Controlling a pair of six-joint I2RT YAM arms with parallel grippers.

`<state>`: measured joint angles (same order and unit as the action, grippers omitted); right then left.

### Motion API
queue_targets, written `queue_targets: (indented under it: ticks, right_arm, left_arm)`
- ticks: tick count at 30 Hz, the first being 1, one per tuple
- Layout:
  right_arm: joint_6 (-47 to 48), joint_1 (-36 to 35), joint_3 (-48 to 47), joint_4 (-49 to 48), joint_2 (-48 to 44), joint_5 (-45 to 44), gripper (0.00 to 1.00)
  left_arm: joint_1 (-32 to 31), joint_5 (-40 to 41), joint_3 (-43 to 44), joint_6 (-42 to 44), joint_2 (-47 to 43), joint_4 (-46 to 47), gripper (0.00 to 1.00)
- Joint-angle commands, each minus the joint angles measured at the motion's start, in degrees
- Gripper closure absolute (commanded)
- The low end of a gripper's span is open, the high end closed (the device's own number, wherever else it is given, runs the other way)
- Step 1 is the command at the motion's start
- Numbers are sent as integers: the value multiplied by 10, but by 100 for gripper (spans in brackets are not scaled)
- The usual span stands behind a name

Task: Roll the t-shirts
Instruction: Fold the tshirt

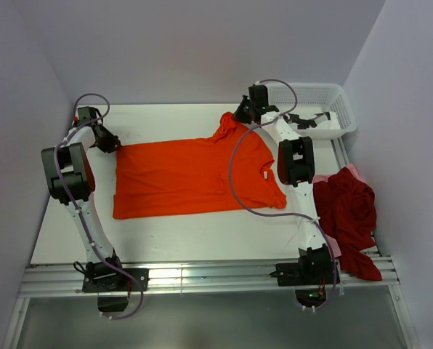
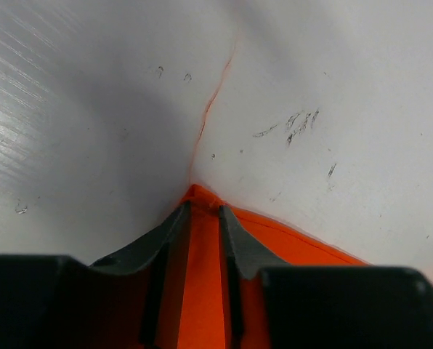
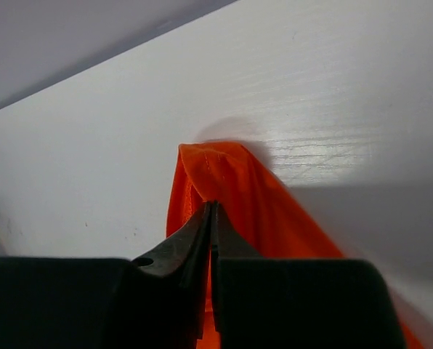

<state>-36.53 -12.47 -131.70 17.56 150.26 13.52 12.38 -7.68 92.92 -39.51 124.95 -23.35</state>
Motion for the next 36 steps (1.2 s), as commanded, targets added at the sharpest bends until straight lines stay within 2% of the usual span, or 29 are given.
queue_targets:
  ticks: [1,4,10,14,18,23,27,36]
  right_arm:
    - [-6,-3,-1,-32,-14,7,96]
    - [-17,-2,7,-50,-16,19,100]
    - [-72,10,75,-144,-51,64,100]
    - [-76,12,89,-174,-64,77,100]
    - [-71,13,108,-201,-79,85,100]
    - [-64,12,116,-216,-86,90,100]
    - [-62,13,118,-218,-88,93,100]
    - [-68,13,128,-231,-95,109,100]
  left_arm:
    - [4,11,18,20,-28,-12,74]
    - [5,14,20,22,-30,-13,79]
    - [4,28,23,24,-30,-20,84]
    - [4,34,23,24,-32,-22,75]
    - [4,40,28,25,-30,-28,72]
    - [5,38,17,22,-39,-18,56]
    - [4,40,14,19,-44,-10,55]
    - [-1,25,62,24,16,-30,60]
